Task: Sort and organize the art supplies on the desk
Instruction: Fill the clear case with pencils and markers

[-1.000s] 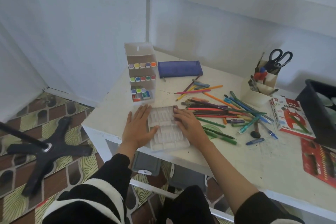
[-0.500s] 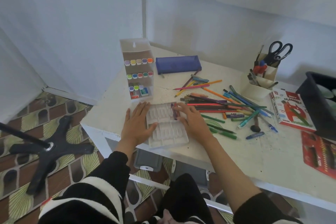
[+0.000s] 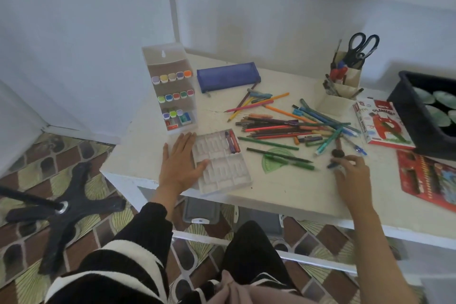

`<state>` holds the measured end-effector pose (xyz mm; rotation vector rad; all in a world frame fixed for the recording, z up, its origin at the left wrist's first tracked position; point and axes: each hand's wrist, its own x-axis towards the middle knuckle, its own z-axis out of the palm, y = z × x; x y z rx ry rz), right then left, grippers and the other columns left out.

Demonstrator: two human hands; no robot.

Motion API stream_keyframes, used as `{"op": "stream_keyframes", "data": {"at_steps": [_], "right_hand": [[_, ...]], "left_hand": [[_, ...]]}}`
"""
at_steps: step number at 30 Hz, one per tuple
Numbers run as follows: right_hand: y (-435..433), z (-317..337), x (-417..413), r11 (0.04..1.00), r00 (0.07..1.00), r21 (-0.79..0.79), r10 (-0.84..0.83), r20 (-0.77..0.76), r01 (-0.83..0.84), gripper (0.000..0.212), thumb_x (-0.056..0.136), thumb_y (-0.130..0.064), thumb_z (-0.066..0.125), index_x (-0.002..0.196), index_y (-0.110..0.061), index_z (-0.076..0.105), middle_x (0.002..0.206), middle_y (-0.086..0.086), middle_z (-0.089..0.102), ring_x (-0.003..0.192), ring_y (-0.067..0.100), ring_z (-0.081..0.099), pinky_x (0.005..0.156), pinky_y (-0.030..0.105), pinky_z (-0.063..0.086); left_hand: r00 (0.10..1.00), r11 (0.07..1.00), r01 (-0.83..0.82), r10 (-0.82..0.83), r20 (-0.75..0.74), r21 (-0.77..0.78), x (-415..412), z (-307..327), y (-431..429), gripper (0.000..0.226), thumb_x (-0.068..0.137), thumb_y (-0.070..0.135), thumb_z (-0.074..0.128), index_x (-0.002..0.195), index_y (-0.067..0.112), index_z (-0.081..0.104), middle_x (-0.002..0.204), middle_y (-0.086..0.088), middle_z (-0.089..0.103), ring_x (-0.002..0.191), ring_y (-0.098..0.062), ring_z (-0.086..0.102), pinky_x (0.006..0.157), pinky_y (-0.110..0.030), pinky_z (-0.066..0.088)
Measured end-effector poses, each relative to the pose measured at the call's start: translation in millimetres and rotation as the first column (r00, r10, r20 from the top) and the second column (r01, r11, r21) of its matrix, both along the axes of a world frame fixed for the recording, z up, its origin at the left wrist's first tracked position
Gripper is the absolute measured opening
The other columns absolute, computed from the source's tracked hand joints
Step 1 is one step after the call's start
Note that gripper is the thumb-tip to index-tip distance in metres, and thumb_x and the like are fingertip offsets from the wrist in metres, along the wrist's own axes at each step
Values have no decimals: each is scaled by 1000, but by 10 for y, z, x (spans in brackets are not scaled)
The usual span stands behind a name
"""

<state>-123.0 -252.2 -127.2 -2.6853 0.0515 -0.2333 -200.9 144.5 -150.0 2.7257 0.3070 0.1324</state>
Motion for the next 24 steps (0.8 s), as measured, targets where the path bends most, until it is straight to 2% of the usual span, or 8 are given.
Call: {"op": "stream_keyframes", "data": {"at_steps": [4, 7, 10, 14, 17, 19, 21, 24], "right_hand": [[88, 29, 10, 997, 999, 62, -45, 11, 44, 16, 85, -3, 63, 98, -7, 70, 124, 16, 48, 111, 35, 41, 87, 44, 40], [217, 103, 20, 999, 995, -39, -30, 100, 34, 9, 83, -8, 67, 91, -7, 71, 115, 15, 56, 105, 37, 46, 75, 45, 43], [383, 166, -23, 997, 983, -73, 30, 183, -16, 11, 86, -14, 64, 95, -8, 68, 106, 13, 63, 94, 35, 54, 67, 40, 44], [736, 304, -95, 979, 981, 191, 32, 189, -69, 14, 94, -15, 54, 102, -7, 61, 92, 8, 65, 72, 19, 54, 57, 28, 38], [1135, 428, -114, 938, 982, 297, 146, 120, -176, 14, 93, -19, 56, 101, -10, 63, 85, 2, 64, 60, 10, 51, 51, 20, 34], [1455, 467, -95, 930, 965, 269, 261, -6, -249, 17, 92, -26, 58, 101, -13, 66, 85, -3, 63, 63, 7, 53, 54, 18, 38], [1777, 468, -57, 922, 937, 238, 334, -97, -304, 18, 91, -30, 60, 100, -16, 67, 86, -5, 64, 67, 8, 55, 58, 22, 42], [2199, 454, 21, 902, 913, 231, 395, -106, -364, 18, 89, -31, 61, 96, -16, 67, 84, -1, 66, 76, 13, 58, 63, 25, 41]], "left_hand": [[1000, 1000, 13, -14, 11, 28, 4, -4, 15, 83, 80, 65, 30, 150, 21, 20, 158, 4, 18, 147, -16, 6, 117, -48, -4], [1000, 999, 20, -20, 7, 31, 4, -8, 18, 84, 79, 67, 28, 150, 23, 20, 158, 5, 17, 147, -16, 6, 117, -49, -4], [1000, 1000, 26, -26, 8, 16, 14, -21, 22, 84, 79, 68, 28, 150, 24, 19, 158, 5, 16, 147, -17, 6, 117, -51, -3], [1000, 1000, 23, -23, 6, 14, 17, -39, 28, 85, 79, 70, 27, 150, 25, 19, 158, 6, 16, 147, -17, 6, 117, -51, -4], [1000, 1000, 18, -18, 3, 11, 10, -32, 24, 84, 79, 69, 28, 150, 25, 18, 158, 6, 16, 147, -16, 5, 117, -50, -4], [1000, 1000, 15, -15, 5, 6, 9, -26, 23, 83, 80, 68, 29, 150, 25, 18, 158, 6, 16, 147, -16, 5, 117, -50, -4], [1000, 1000, 14, -14, 2, 7, 12, -24, 25, 84, 79, 69, 28, 150, 25, 18, 159, 7, 16, 147, -16, 5, 117, -51, -3], [1000, 1000, 15, -15, -6, 15, 9, -5, 17, 89, 76, 74, 22, 150, 26, 16, 159, 8, 15, 147, -14, 4, 117, -50, -4]]}}
